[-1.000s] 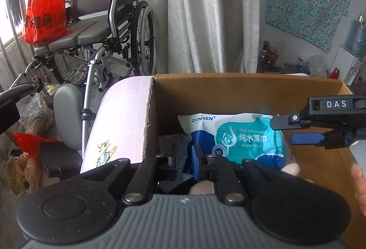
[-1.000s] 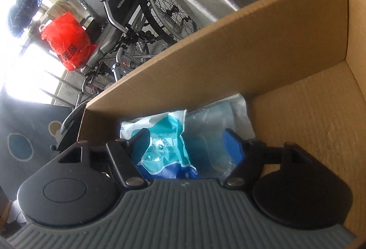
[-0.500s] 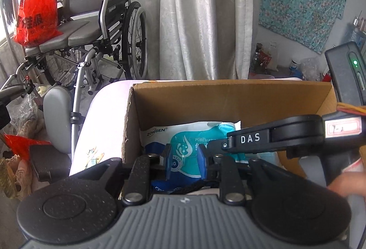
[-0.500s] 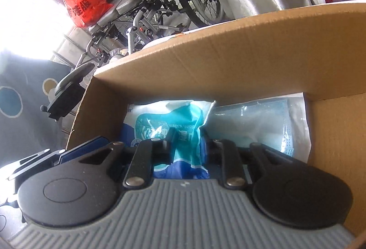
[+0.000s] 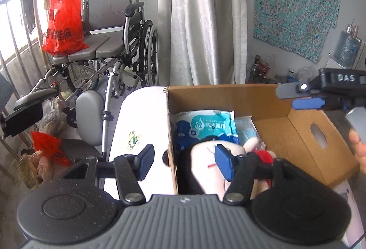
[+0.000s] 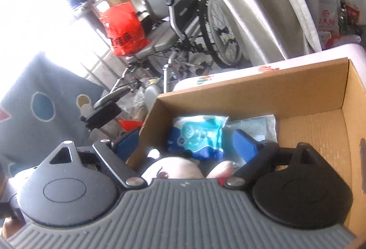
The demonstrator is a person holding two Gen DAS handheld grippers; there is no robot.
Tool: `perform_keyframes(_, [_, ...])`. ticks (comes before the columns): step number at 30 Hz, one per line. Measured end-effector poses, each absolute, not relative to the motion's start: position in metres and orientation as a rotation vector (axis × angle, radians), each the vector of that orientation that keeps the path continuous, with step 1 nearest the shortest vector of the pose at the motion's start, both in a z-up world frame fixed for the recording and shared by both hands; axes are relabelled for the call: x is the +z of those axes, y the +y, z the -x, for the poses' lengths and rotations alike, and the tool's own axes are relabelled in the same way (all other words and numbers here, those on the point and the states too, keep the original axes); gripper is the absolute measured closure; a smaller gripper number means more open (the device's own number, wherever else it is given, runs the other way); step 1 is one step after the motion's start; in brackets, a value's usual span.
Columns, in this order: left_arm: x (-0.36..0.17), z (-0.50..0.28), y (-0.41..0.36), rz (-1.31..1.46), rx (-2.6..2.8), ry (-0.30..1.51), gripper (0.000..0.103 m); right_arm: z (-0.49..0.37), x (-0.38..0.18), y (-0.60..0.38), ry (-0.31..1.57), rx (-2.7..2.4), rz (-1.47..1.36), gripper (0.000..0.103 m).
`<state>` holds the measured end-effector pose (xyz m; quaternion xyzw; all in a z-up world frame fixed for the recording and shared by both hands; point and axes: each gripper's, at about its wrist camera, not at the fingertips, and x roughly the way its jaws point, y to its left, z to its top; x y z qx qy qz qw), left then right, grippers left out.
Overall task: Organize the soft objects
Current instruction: 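Place the wet-wipes pack into the box beside the doll and release, then move the left gripper toward the blue towel with the round puff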
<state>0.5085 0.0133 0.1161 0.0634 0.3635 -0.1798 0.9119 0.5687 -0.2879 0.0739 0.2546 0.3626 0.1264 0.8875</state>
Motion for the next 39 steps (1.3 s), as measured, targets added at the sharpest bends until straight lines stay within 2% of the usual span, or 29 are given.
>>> perform_keyframes(7, [0.102,-0.387,0.042,-0.194,-0.424,0.819,0.043,-0.444,0.126,-0.282,0.81,0.384,-0.369,0.013])
perform_keyframes(12, [0.078,-0.295,0.024,-0.14,-0.551,0.894,0.044,-0.342,0.114,-0.291,0.896,0.471,-0.444,0.013])
perform_keyframes(16, [0.057,-0.238,-0.007,-0.176,-0.7,0.889,0.044,-0.255,0.09,-0.296,0.903,0.469,-0.452,0.013])
perform_keyframes(26, [-0.009,-0.213,-0.089,-0.099,-0.837,1.021,0.044,-0.169,-0.008,-0.377,0.982,0.143,-0.636,0.013])
perform_keyframes(29, [-0.019,-0.21,-0.116,-0.128,-0.866,1.033,0.053,-0.149,-0.022,-0.398,0.993,0.091,-0.675,0.013])
perform_keyframes(38, [-0.039,-0.19,-0.187,-0.309,-0.992,1.009,0.055,-0.12,-0.047,-0.415,1.006,0.058,-0.664,0.011])
perform_keyframes(39, [-0.04,-0.188,-0.19,-0.338,-0.989,0.996,0.06,-0.119,-0.047,-0.413,1.009,0.057,-0.649,0.011])
